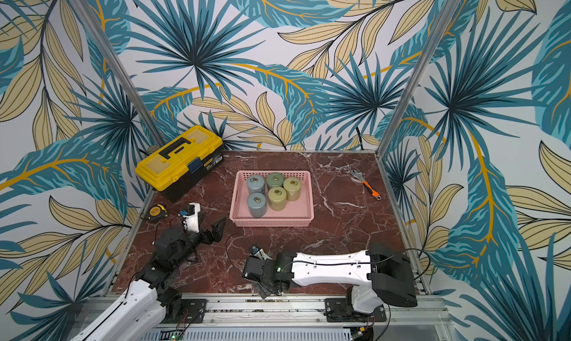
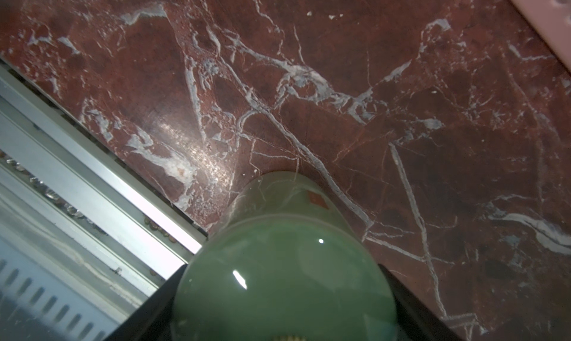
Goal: Take the tea canister out of the basket
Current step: Place the tea canister at the center of the board.
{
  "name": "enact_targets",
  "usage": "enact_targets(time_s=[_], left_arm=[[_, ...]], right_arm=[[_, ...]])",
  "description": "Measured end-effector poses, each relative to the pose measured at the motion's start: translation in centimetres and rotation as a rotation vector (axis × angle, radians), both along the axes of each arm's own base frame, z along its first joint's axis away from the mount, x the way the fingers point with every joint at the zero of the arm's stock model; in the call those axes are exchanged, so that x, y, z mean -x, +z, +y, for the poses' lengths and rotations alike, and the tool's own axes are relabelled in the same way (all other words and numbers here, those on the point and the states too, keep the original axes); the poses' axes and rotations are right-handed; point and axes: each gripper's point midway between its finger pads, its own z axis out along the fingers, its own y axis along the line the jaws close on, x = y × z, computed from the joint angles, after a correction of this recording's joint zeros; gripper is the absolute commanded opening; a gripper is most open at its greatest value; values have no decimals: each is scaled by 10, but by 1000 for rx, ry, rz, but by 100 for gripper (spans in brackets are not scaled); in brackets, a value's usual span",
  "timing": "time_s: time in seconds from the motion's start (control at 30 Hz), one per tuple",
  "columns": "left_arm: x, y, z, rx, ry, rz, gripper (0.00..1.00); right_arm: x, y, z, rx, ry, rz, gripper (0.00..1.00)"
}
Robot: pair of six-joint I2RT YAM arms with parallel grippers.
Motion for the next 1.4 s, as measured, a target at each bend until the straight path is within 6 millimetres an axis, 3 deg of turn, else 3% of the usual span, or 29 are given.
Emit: enact_targets(time_s=[0.33, 0.67, 0.97, 1.1, 1.4], left_arm=[[0, 0, 0, 0, 0, 0, 100], [0, 0, 0, 4, 1, 2, 100], [5, 6, 5, 67, 36, 14, 100], [7, 6, 6, 78, 46, 75, 100], [-8, 40, -18, 101, -7, 150, 100]], right_arm=[[-1, 0, 2, -12, -14, -4, 99], [-6, 15, 1, -53, -21, -43, 99], [-25, 64, 2, -160, -64, -166, 99], [-39, 76, -6, -178, -102, -204, 99], [-86, 89, -42, -165, -239, -265, 99]])
